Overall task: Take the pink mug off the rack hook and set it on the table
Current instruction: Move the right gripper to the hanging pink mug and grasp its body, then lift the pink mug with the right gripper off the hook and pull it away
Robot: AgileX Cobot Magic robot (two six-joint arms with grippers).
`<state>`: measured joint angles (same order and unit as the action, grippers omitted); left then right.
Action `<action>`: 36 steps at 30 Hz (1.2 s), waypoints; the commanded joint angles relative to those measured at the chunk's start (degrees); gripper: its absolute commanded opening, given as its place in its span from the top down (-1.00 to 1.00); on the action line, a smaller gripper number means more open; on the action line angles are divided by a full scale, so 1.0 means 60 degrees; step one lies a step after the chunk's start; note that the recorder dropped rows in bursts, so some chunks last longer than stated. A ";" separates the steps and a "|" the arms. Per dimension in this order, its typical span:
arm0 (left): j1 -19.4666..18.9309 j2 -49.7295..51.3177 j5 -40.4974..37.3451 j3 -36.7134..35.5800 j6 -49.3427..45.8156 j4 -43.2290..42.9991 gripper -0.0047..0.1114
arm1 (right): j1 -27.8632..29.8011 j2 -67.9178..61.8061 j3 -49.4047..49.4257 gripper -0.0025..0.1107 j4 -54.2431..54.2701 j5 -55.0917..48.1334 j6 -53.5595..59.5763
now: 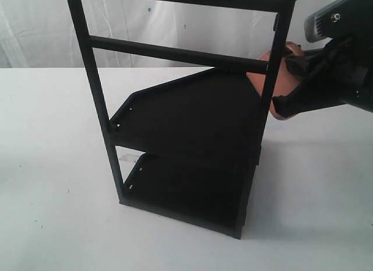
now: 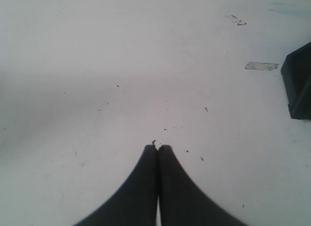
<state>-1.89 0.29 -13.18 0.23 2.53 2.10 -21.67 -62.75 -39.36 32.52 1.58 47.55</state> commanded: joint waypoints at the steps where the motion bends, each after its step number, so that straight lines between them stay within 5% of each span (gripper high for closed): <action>1: -0.0019 -0.0048 -0.0030 -0.0038 0.0013 0.0108 0.92 | -0.0015 0.0367 -0.0022 0.91 0.0041 0.0212 0.0030; 36: -0.0019 -0.0048 -0.0030 -0.0038 0.0013 0.0108 0.92 | 0.0896 0.0554 0.0467 0.91 0.0706 0.1703 0.0030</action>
<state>-1.89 0.29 -13.18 0.23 2.53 2.10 -18.39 -59.96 -36.63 35.38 8.00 47.55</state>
